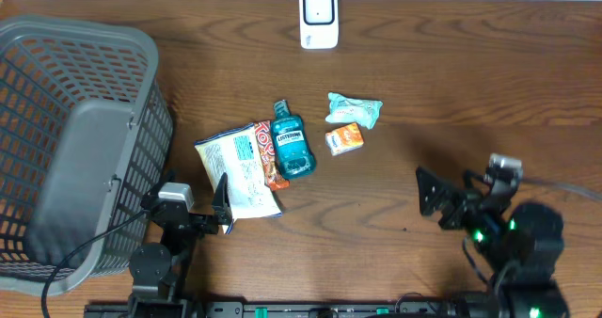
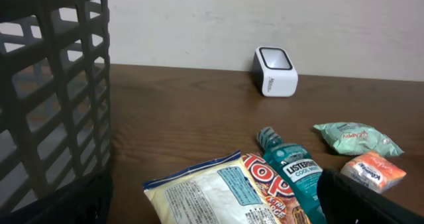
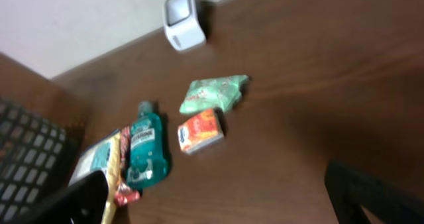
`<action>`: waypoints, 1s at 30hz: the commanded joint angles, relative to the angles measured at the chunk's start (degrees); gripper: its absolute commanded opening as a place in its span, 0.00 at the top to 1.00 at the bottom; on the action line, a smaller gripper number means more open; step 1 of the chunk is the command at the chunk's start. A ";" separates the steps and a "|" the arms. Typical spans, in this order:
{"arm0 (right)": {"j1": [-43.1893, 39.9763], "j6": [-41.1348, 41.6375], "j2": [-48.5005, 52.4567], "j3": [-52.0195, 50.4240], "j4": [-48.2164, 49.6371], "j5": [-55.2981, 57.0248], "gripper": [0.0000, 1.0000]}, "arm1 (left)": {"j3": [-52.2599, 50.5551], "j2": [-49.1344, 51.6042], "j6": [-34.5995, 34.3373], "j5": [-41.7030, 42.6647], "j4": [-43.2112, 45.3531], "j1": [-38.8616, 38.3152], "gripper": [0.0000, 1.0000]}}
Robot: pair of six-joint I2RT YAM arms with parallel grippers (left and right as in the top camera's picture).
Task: Scan the item barcode
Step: 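Reach the right gripper to the orange snack pack and grasp it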
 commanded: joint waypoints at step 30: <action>18.67 2.12 56.19 25.64 -1.66 4.20 0.09 | -1.49 -0.22 -0.31 -0.26 -1.01 0.28 0.02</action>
